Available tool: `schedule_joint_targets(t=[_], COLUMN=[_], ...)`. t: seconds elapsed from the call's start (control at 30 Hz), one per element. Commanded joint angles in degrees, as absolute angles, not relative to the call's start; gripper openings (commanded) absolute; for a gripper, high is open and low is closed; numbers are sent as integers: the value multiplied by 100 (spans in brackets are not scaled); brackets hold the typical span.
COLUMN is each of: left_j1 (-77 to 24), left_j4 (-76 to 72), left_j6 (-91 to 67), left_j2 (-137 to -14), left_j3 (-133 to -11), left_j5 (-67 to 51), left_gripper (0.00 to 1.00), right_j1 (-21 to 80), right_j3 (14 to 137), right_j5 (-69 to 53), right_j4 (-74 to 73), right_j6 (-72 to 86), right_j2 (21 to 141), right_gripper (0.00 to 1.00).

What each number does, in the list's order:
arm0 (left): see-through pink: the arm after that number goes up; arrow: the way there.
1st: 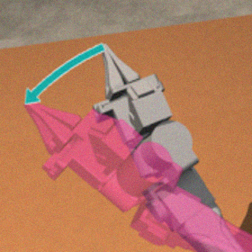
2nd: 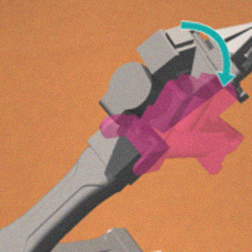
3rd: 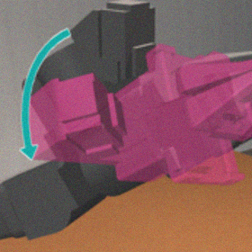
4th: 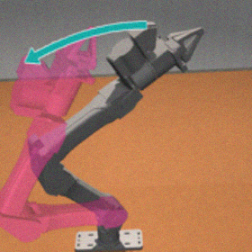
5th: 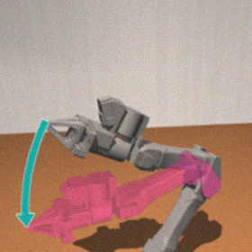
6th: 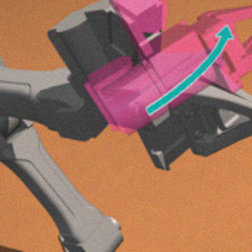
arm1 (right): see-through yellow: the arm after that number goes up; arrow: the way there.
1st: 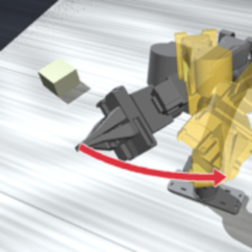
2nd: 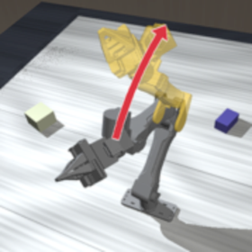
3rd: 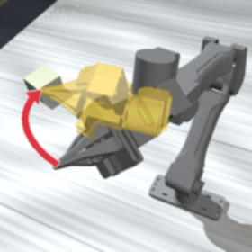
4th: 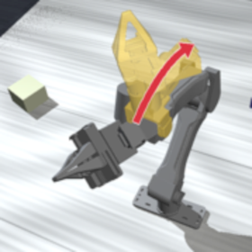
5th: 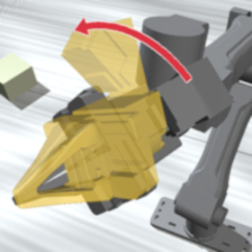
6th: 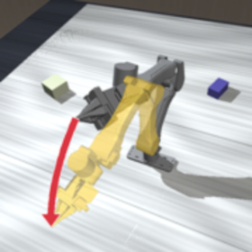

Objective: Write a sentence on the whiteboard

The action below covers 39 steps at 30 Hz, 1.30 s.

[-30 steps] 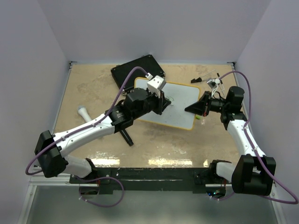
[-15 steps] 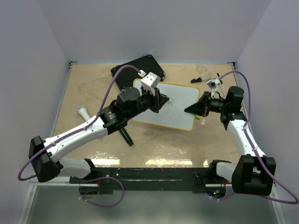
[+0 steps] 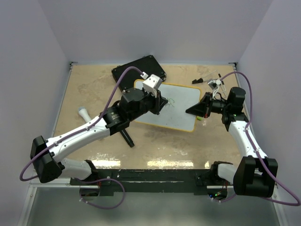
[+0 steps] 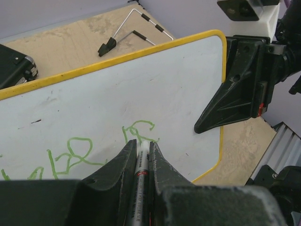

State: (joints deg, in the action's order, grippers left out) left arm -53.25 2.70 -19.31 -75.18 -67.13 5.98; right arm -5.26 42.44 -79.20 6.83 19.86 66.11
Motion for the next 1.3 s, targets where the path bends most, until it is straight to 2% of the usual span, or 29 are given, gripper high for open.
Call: schedule_joint_targets(t=[0.0, 1.27], left_j1=[-5300, -5291], left_j4=[308, 88], left_j6=[-1819, -1846], left_j2=[-7629, -7989], left_j3=[-6996, -7286], left_j5=[738, 589], left_gripper=[0, 0], right_j1=[-519, -519], right_j3=[4562, 4570], right_j5=[-8235, -8253], right_j4=[853, 844], right_j6=[1969, 1960], right_j2=[6460, 6460], right_gripper=[0, 0])
